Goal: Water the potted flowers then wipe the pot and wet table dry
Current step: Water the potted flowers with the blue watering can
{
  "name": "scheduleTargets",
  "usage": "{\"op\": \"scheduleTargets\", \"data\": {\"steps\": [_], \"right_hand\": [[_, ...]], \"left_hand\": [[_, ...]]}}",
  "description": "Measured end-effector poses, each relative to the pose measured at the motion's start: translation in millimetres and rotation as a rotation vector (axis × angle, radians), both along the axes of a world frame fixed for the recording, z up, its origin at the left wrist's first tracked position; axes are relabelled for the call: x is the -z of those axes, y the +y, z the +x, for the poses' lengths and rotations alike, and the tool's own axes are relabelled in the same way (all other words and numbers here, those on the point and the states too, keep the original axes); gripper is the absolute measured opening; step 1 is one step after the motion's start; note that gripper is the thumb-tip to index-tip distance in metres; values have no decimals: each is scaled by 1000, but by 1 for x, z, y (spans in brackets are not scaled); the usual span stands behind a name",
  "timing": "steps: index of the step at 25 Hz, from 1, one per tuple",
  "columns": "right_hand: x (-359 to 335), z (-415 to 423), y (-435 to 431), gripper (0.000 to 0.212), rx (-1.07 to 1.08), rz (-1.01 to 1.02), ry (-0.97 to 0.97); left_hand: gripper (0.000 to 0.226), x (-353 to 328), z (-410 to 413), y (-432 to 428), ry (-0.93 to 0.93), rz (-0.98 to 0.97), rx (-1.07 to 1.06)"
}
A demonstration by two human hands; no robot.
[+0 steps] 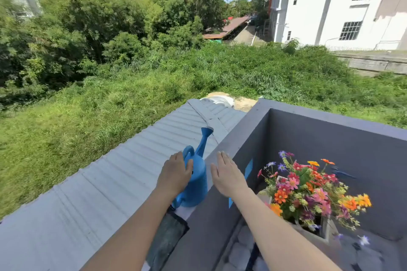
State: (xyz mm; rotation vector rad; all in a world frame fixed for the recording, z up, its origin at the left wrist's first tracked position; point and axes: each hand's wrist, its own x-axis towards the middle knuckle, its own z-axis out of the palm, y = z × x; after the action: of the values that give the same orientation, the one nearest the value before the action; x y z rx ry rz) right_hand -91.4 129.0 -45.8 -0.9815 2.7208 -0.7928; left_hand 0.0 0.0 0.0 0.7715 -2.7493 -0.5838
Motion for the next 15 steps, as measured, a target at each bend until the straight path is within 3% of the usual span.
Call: {"op": "scheduleTargets", "data": {"steps": [7,11,15], "right_hand": [[52,9,-48,63,126,-94,-90],[70,22,-56,96,222,-190,-65],[79,26,-54,101,252,-270,-87]], "left_hand": [[43,37,-11,0,189,89,-183],[31,51,-10,-1,375,85,-263],[34,56,-9,6,405,125,-317]]}}
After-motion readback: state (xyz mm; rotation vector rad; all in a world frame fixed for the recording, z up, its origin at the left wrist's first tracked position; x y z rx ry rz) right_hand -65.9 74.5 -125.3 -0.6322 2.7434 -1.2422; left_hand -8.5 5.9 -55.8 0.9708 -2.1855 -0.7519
